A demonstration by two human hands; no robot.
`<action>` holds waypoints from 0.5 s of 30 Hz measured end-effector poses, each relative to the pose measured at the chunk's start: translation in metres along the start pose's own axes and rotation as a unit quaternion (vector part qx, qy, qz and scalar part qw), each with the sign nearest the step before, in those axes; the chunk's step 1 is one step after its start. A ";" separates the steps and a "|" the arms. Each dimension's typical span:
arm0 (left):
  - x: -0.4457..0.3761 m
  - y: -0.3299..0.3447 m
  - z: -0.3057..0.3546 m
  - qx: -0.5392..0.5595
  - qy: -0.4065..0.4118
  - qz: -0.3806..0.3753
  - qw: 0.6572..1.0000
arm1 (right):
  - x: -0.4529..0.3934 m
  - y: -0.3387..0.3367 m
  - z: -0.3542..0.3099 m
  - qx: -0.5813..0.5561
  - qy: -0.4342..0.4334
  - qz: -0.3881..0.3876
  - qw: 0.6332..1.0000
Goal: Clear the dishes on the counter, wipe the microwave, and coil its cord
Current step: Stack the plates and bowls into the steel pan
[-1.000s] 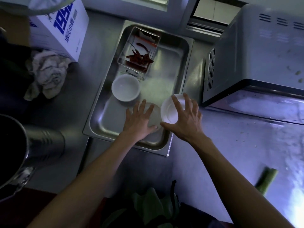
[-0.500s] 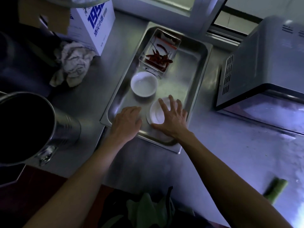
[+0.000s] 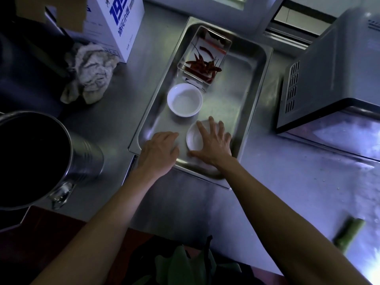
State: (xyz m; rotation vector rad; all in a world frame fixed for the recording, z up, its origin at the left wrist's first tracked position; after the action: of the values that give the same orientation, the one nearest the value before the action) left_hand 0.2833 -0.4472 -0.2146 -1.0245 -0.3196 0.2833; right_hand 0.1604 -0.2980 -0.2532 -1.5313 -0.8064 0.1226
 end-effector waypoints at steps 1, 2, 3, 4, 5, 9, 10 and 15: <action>0.000 0.000 0.000 0.002 0.001 0.000 1.000 | 0.000 0.002 0.001 0.000 0.003 -0.001 1.000; 0.000 0.000 0.000 0.005 0.003 0.000 1.000 | 0.000 0.003 0.002 0.001 0.005 -0.003 1.000; 0.000 0.000 0.001 0.007 0.005 0.000 1.000 | -0.001 0.005 0.004 -0.001 0.008 -0.007 1.000; 0.000 0.000 0.001 0.010 0.008 -0.001 1.000 | -0.001 0.007 0.006 -0.005 0.010 -0.011 1.000; -0.001 0.000 0.001 0.012 0.009 -0.001 1.000 | -0.001 0.008 0.007 -0.011 0.012 -0.014 1.000; -0.002 0.001 0.001 0.013 0.014 -0.008 1.000 | -0.003 0.013 0.008 -0.019 0.010 -0.016 1.000; -0.002 0.001 0.001 0.013 0.016 -0.010 1.000 | -0.003 0.014 0.008 -0.020 0.009 -0.016 1.000; -0.001 0.004 0.004 -0.004 0.018 -0.029 0.999 | 0.004 0.007 0.008 -0.014 0.006 -0.015 1.000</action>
State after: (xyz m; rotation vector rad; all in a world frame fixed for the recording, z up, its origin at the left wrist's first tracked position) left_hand 0.2808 -0.4423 -0.2158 -1.0252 -0.3169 0.2106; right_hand 0.1619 -0.2882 -0.2596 -1.5449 -0.8239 0.0804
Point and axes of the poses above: each hand's wrist, its own x-axis away from the middle knuckle, its own y-axis out of the palm, z = x × y, the point moved 3 cm from there along -x, towards the middle knuckle, and after that the axes turned 3 degrees about z, right-handed, at the moved point
